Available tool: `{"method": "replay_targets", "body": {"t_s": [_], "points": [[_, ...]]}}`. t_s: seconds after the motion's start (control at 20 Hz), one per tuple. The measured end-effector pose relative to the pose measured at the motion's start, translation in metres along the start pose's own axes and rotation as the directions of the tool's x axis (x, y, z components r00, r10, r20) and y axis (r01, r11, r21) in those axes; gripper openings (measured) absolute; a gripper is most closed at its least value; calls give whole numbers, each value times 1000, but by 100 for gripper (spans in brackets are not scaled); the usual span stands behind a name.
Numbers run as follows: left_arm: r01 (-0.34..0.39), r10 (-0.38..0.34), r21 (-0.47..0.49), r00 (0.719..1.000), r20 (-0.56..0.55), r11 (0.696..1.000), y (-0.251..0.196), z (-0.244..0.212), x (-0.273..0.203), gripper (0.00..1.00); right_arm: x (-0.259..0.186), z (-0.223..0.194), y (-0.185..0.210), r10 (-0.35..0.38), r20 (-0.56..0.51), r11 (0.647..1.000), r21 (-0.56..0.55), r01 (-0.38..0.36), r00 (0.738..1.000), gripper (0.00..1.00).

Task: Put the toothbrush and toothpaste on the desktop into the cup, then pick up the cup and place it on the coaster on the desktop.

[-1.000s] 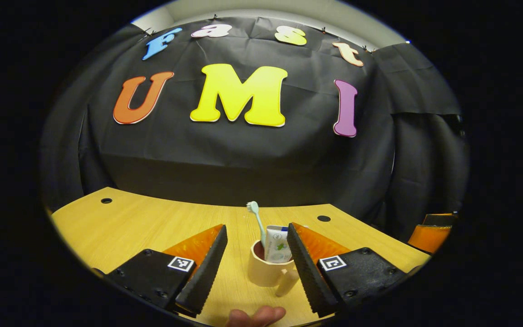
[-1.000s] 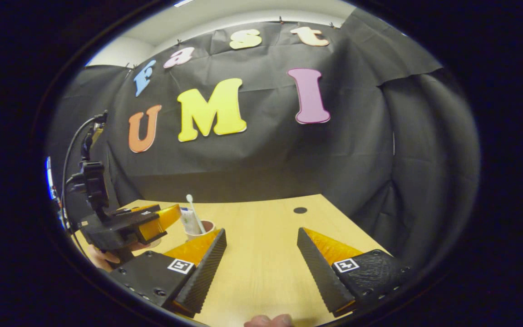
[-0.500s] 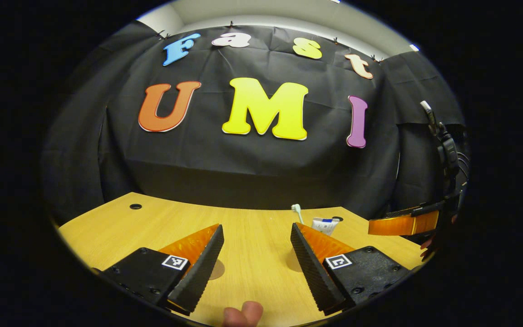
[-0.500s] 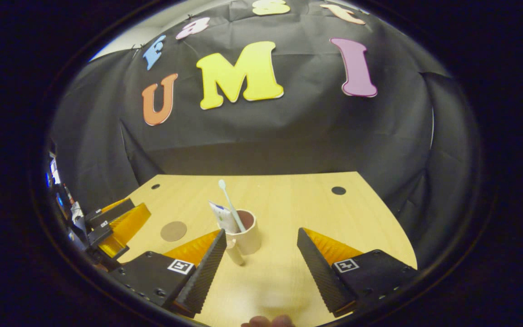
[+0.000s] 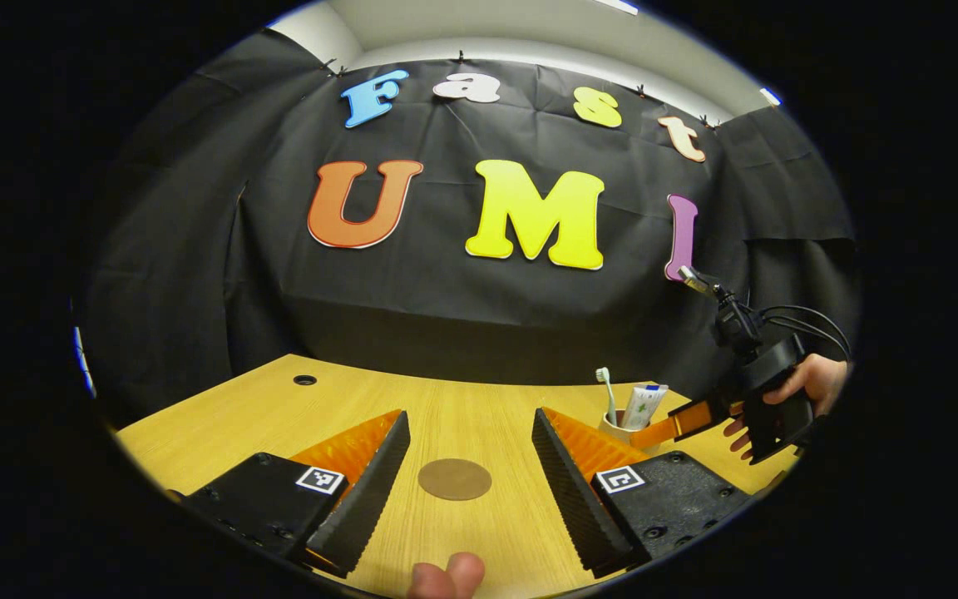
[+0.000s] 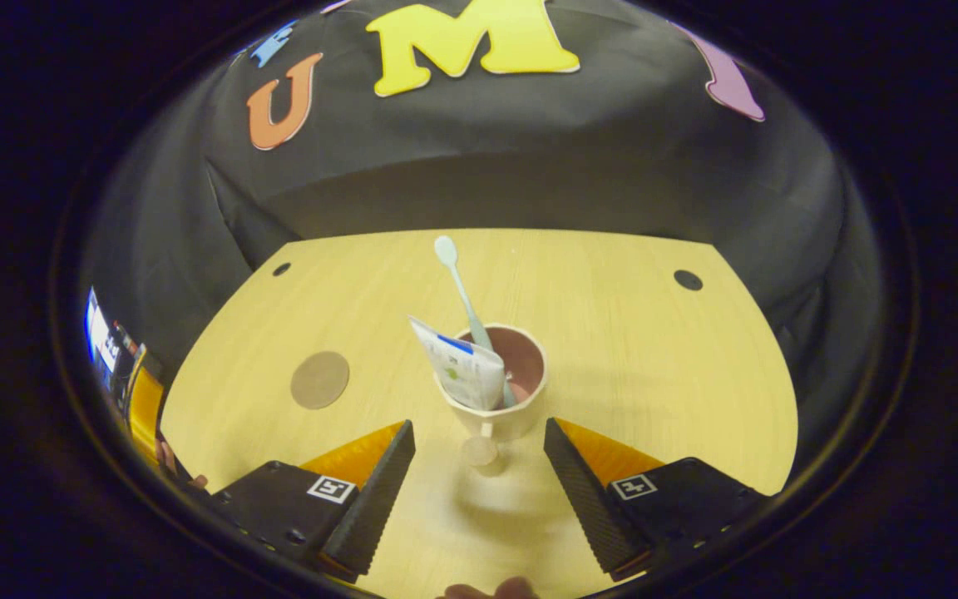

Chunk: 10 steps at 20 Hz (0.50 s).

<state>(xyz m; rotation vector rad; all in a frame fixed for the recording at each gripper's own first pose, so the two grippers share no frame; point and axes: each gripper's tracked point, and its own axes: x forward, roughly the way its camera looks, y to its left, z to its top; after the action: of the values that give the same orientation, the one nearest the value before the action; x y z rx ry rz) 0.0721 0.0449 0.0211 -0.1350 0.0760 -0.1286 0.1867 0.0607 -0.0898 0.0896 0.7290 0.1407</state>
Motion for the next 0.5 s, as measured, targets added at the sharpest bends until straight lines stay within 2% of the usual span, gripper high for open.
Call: {"method": "replay_targets", "body": {"t_s": [0.15, 0.25, 0.35, 0.4, 0.5], "points": [[-13, 13, -16, 1000, -10, 1000, 14, -5, -2, 94, 15, -1, 0, -17, -42, 1000, 24, 18, 999, 95], [-20, 20, -23, 1000, -20, 1000, 21, -11, -1, 94, 24, -2, 0, -26, -60, 999, 35, 28, 998, 84], [-20, 19, -32, 999, -32, 999, 24, -17, -1, 94, 28, -3, -2, -45, -68, 999, 24, 47, 997, 78], [-18, 16, -37, 999, -38, 999, 24, -20, -1, 94, 29, -4, -4, -65, -69, 998, 14, 66, 995, 78], [-14, 12, -43, 999, -48, 999, 25, -24, -1, 94, 30, -3, -5, -65, -68, 998, 18, 66, 996, 73]]}}
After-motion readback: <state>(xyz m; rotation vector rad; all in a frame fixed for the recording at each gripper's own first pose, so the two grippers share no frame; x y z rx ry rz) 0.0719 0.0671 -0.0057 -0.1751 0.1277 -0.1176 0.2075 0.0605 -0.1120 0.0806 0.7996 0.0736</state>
